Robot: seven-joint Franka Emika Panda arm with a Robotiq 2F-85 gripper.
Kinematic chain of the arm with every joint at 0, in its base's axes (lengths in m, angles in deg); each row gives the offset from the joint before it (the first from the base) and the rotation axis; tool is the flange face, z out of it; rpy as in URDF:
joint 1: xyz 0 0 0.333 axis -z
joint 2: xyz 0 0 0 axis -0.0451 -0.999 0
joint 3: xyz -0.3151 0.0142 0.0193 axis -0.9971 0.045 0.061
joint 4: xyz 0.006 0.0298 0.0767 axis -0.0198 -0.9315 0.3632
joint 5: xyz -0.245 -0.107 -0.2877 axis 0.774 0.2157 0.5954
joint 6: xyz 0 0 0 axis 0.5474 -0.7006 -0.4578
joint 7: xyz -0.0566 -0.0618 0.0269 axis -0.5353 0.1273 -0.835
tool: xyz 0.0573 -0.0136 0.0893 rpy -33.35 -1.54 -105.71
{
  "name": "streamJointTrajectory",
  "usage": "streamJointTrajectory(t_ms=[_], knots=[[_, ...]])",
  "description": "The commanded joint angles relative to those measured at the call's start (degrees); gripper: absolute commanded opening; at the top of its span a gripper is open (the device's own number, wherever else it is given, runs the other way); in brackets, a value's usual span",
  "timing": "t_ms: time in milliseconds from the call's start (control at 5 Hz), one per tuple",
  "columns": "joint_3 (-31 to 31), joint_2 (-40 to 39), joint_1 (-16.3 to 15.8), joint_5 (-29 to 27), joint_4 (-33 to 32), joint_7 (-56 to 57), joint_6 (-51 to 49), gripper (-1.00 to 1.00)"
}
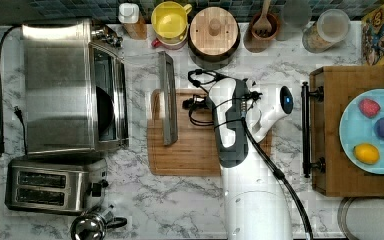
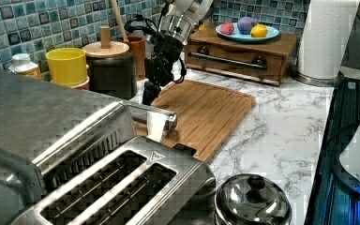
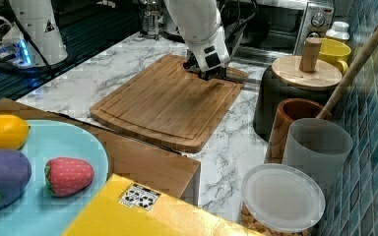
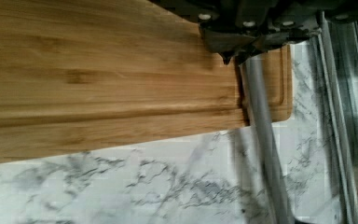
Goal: Close the oven.
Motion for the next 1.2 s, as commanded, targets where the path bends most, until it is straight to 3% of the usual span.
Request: streamJointTrajectory(t_ms=[200, 600, 1200], knots=[[5.57, 1.54, -0.75, -4.35, 3.74, 6.49, -2.30, -1.00], [8.35, 0.21, 0.49, -3.61, 3.90, 5.80, -0.11, -1.00], [9.91, -1.77, -1.37, -2.45, 6.27, 7.48, -6.89, -1.00]])
